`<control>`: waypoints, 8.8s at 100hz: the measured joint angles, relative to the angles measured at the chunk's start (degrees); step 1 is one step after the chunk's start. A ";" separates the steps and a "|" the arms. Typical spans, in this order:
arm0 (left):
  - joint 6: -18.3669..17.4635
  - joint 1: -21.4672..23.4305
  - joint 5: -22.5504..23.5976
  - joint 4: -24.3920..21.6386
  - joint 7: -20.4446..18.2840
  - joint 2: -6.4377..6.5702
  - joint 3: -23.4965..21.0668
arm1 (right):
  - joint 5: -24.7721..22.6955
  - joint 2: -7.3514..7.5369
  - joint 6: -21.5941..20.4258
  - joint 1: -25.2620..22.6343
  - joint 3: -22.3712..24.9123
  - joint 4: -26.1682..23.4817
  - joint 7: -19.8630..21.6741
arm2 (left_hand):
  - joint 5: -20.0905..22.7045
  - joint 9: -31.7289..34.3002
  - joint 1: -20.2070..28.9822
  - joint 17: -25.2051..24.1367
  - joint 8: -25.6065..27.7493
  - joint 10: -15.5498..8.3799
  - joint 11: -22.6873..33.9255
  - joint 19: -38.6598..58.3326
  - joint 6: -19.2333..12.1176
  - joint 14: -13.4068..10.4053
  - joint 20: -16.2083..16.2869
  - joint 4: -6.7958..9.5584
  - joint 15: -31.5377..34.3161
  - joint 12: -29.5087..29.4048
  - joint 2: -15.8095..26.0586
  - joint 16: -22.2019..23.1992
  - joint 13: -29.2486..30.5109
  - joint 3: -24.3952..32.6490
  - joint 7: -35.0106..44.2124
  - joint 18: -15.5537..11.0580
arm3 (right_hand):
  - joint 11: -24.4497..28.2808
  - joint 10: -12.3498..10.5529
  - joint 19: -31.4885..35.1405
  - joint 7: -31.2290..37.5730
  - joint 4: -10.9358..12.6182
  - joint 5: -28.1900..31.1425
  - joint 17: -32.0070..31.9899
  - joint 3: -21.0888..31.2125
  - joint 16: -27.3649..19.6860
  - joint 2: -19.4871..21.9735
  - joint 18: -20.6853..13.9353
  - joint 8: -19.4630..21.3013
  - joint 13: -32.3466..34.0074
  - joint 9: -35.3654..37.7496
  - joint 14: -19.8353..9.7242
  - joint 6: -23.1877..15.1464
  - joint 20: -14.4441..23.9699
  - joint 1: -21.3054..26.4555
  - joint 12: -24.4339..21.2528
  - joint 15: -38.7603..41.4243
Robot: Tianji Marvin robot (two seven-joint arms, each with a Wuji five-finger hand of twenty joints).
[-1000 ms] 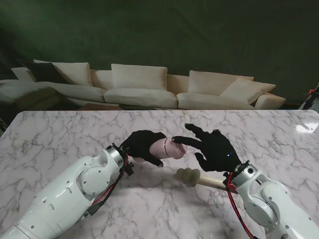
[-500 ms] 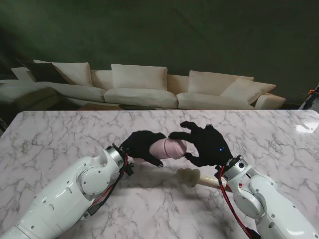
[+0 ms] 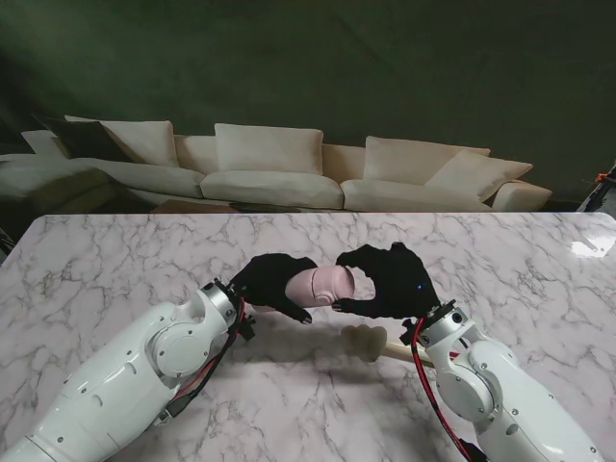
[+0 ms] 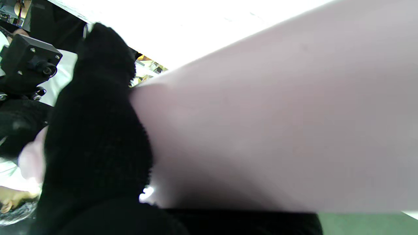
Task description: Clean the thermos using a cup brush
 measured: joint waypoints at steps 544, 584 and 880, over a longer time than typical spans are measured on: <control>-0.26 0.12 -0.18 -1.17 -0.14 -0.50 0.57 | 3.61 -2.02 5.29 -13.50 9.87 -11.10 4.80 | 0.00 0.00 0.03 0.00 0.14 -0.06 0.00 0.40 -0.36 0.00 0.02 0.00 0.42 0.01 0.00 0.09 0.00 0.09 0.00 0.05 | -14.33 7.20 2.12 -34.63 6.21 -26.98 -1.60 -4.68 -2.86 16.18 3.80 0.98 -13.85 -30.58 8.50 -4.29 -1.95 -14.32 -6.81 -7.89; -0.26 0.27 -0.18 -1.42 -0.37 -0.42 0.57 | -1.46 -0.27 -2.27 -11.69 10.46 -9.27 7.03 | 0.00 0.00 0.03 0.00 0.14 -0.06 0.00 0.40 -0.36 0.00 0.02 0.00 0.42 0.01 0.00 0.09 0.00 0.09 0.00 0.05 | -20.97 6.18 -4.60 -35.33 20.29 -26.92 -4.31 32.79 -5.79 -7.38 3.72 -14.41 -15.74 -30.66 4.33 -13.19 -1.95 16.65 -9.02 -12.71; 0.27 -0.70 -1.16 -0.34 0.09 -0.65 2.44 | 11.54 -2.02 4.21 -2.96 -1.48 -2.44 3.44 | 0.00 -0.01 0.03 0.00 0.13 -0.10 0.00 0.40 -0.60 -0.01 0.02 0.00 0.43 0.01 0.00 0.03 0.00 0.09 0.00 0.05 | 18.66 11.44 12.70 17.99 3.18 -9.98 25.43 -8.49 5.90 10.47 1.64 -0.51 20.14 18.45 4.08 5.15 -8.85 1.92 15.68 28.08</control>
